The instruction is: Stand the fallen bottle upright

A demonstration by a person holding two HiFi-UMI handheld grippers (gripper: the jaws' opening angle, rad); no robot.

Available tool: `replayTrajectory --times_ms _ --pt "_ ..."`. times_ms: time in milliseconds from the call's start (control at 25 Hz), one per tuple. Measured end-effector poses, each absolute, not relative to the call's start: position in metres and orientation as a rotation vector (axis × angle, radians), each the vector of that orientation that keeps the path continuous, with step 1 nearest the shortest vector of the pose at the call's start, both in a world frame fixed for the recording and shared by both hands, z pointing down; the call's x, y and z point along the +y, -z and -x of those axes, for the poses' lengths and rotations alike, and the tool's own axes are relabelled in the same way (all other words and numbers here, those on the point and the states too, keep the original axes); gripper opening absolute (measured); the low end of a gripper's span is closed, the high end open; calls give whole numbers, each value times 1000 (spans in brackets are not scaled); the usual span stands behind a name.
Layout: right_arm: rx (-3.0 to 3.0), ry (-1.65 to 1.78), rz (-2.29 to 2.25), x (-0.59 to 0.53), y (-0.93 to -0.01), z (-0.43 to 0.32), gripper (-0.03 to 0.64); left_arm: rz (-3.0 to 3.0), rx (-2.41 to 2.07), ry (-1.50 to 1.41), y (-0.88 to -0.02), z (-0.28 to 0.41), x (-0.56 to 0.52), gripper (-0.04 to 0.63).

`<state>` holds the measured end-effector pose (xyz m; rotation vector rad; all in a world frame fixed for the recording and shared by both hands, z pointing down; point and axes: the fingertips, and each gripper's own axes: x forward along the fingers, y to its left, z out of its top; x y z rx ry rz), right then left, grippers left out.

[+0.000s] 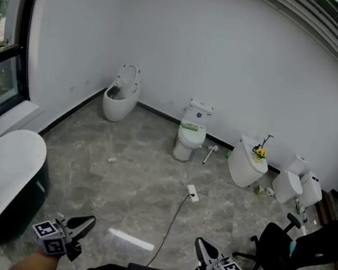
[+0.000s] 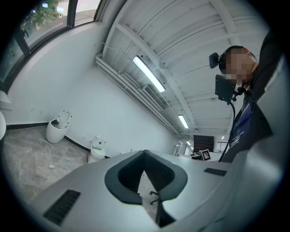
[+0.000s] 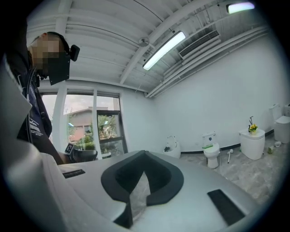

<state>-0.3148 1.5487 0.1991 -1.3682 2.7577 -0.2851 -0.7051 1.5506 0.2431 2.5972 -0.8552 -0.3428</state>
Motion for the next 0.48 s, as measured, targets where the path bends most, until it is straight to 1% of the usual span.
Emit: replayTrajectory --times_ms 280,480 --pt "2776 274 1306 1450 -204 190 26 -2556 -935 402 -215 519 1450 3" --pt "2744 288 1328 1385 -207 92 26 -2564 -915 391 -211 419 1384 3"
